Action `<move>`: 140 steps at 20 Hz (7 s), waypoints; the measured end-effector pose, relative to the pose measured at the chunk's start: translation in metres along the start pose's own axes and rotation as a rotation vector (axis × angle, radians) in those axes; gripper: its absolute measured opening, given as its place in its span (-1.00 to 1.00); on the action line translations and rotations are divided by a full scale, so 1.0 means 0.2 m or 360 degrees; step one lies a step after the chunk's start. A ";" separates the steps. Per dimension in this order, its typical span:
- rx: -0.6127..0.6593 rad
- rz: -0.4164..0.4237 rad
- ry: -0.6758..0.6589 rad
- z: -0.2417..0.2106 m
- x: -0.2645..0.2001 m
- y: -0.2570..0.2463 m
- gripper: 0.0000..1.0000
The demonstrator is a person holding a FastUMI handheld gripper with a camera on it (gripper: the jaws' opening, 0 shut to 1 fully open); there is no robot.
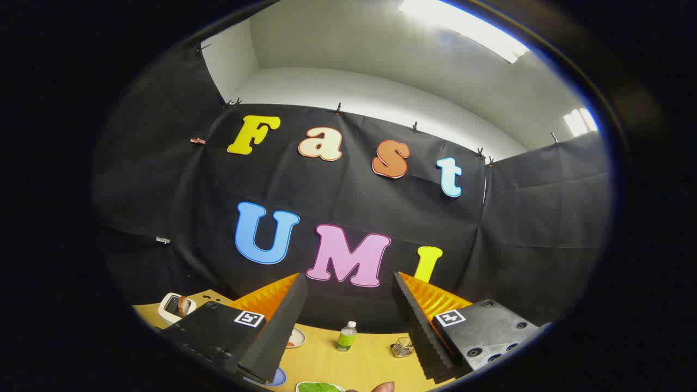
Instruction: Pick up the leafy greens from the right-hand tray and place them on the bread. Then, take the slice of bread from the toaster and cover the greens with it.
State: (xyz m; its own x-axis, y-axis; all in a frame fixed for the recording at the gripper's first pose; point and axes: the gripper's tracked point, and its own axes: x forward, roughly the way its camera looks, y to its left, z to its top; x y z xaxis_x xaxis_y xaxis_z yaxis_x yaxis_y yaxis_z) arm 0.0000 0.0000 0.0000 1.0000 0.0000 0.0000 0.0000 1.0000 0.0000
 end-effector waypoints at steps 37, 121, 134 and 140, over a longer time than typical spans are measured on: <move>-0.0210 0.0669 0.1025 -1.56 -0.20 0.17 0.96; 0.0356 0.1271 0.1164 -1.37 0.05 1.59 0.85; 0.0264 0.1191 0.1221 -1.33 0.29 2.35 0.95; 0.0285 0.1167 0.1350 -1.46 0.41 2.59 0.71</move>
State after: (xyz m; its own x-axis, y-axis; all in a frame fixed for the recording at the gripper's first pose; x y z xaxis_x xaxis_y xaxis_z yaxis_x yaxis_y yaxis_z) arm 0.0814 0.5188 -0.2915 0.4361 0.6538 -0.6184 -0.5173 0.7444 0.4222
